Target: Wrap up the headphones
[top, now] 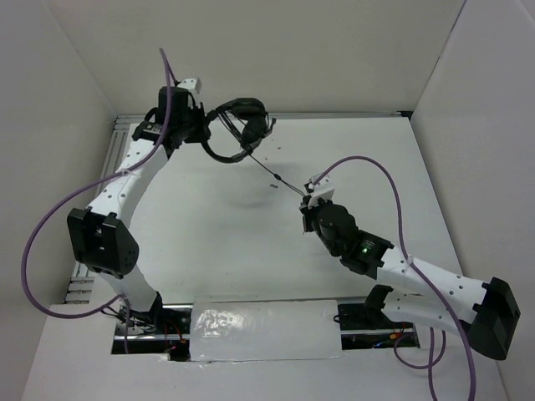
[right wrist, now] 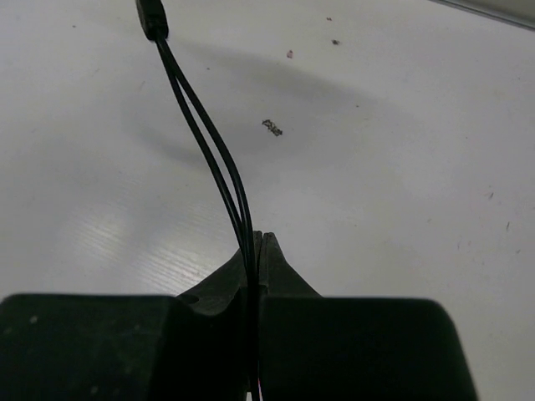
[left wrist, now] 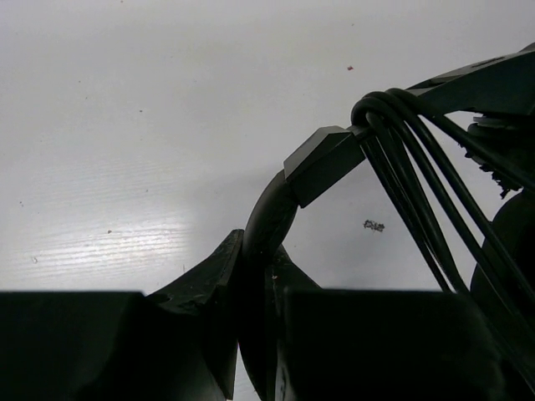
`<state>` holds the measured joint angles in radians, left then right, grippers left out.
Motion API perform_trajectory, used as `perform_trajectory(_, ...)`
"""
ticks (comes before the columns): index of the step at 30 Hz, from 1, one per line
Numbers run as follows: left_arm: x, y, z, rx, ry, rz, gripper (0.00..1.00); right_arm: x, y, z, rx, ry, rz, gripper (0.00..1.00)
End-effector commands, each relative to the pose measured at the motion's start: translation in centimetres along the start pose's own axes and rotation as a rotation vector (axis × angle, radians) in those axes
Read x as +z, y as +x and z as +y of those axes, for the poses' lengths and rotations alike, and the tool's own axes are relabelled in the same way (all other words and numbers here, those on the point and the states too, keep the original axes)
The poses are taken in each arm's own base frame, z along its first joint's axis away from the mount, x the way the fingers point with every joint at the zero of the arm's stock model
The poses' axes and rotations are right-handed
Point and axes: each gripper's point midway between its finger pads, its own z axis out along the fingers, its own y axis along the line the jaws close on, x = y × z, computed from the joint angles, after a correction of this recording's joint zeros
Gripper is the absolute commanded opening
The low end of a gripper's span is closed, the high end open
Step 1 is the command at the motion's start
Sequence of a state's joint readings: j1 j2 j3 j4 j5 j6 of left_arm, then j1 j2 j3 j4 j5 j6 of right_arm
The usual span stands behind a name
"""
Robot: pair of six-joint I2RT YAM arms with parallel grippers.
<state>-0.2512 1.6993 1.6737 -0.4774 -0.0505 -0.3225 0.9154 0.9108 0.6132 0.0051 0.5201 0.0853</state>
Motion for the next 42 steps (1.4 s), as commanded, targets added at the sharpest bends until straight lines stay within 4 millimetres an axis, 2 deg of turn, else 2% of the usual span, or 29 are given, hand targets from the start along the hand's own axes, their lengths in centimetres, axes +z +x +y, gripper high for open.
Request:
perform_trajectory(1,-5.0,-7.0,0.3,-0.094,0.099,-0.231,0.0,0.6,1.4,-1.3,0.012,0.047,0.038,0.0)
perform_trajectory(4,-6.8,-7.9,0.9,-0.109,0.209,-0.254,0.0,1.1,2.1,-2.1,0.017,0.101,0.06,0.0)
perform_trajectory(6,-7.5,-7.7,1.8,-0.139,0.194,-0.26,0.0,1.3,2.0,-2.7,0.031,0.127,0.064,0.0)
perform_trajectory(7,-7.4,-7.8,2.3,-0.14,0.155,-0.269,0.0,1.4,1.6,-2.3,0.031,0.109,0.06,0.0)
perform_trajectory(8,-7.1,-7.6,2.5,-0.14,0.128,-0.258,0.0,1.4,1.2,-1.7,0.019,0.078,0.052,0.0)
perform_trajectory(9,-6.7,-7.2,1.8,-0.113,0.119,-0.245,0.0,1.2,1.2,-1.3,0.008,0.056,0.05,0.0)
perform_trajectory(10,-5.8,-6.7,2.3,-0.102,0.06,-0.228,0.0,1.0,0.3,-0.8,0.005,0.032,0.016,0.0)
perform_trajectory(12,-4.6,-5.6,1.5,-0.068,0.011,-0.199,0.0,0.5,-0.9,0.0,-0.052,0.004,-0.025,0.0)
perform_trajectory(13,-3.5,-5.0,2.0,-0.065,-0.035,-0.177,0.0,0.3,-1.3,0.1,-0.059,0.005,-0.033,0.0)
perform_trajectory(16,-1.6,-2.4,1.8,-0.069,-0.046,-0.09,0.0,-0.8,-3.3,-0.3,-0.197,0.028,-0.09,0.0)
perform_trajectory(19,-0.6,-0.5,0.7,-0.024,0.009,-0.051,0.0,-1.9,-6.2,-2.8,-0.274,0.144,-0.154,0.0)
perform_trajectory(21,-0.3,0.8,-0.6,0.026,0.044,-0.037,0.0,-2.7,-8.9,-3.2,-0.313,0.14,-0.221,0.0)
perform_trajectory(22,-0.2,1.1,-1.2,0.047,0.06,-0.033,0.0,-2.8,-9.7,-2.1,-0.34,0.07,-0.254,0.0)
perform_trajectory(24,0.1,2.7,-3.0,0.112,0.101,-0.005,0.0,-2.9,-11.0,-1.1,-0.43,-0.005,-0.3,0.0)
perform_trajectory(25,0.2,3.3,-3.8,0.135,0.113,0.008,0.0,-2.8,-11.2,-0.3,-0.48,-0.054,-0.309,0.0)
perform_trajectory(26,0.2,4.3,-5.8,0.195,0.153,0.023,0.0,-2.9,-12.0,0.9,-0.52,-0.119,-0.344,0.0)
perform_trajectory(27,0.6,5.9,-6.8,0.231,0.17,0.062,0.0,-2.4,-12.3,1.2,-0.582,-0.128,-0.351,0.0)
perform_trajectory(28,1.0,8.0,-8.3,0.299,0.19,0.095,0.0,-2.3,-13.4,1.7,-0.613,-0.162,-0.361,0.0)
perform_trajectory(29,1.3,8.8,-8.8,0.323,0.181,0.098,0.0,-0.9,-12.5,1.6,-0.659,-0.162,-0.295,0.0)
perform_trajectory(30,1.5,9.8,-9.2,0.35,0.17,0.108,0.0,-0.5,-13.0,1.5,-0.671,-0.154,-0.281,0.0)
perform_trajectory(31,1.8,12.0,-10.3,0.388,0.191,0.144,0.0,-0.2,-14.5,1.2,-0.679,-0.14,-0.287,0.0)
perform_trajectory(32,2.0,12.7,-10.8,0.406,0.204,0.147,0.0,1.0,-14.1,1.1,-0.701,-0.127,-0.256,0.0)
perform_trajectory(34,1.9,15.2,-12.2,0.454,0.252,0.181,0.0,2.1,-15.3,0.0,-0.734,-0.094,-0.254,0.0)
perform_trajectory(36,1.8,16.3,-13.4,0.48,0.278,0.174,0.0,3.6,-15.3,-0.9,-0.747,-0.103,-0.205,0.01)
perform_trajectory(37,1.6,17.2,-13.6,0.495,0.293,0.185,0.0,4.0,-15.0,-0.6,-0.752,-0.149,-0.197,0.04)
perform_trajectory(39,0.8,18.4,-14.8,0.538,0.339,0.173,0.0,5.4,-14.6,-2.1,-0.743,-0.148,-0.164,0.05)
perform_trajectory(41,-0.1,19.1,-16.2,0.577,0.389,0.153,0.0,6.5,-13.5,-2.1,-0.722,-0.205,-0.133,0.05)
perform_trajectory(42,-0.4,19.1,-16.6,0.583,0.409,0.136,0.0,6.7,-13.6,-2.1,-0.714,-0.236,-0.132,0.05)
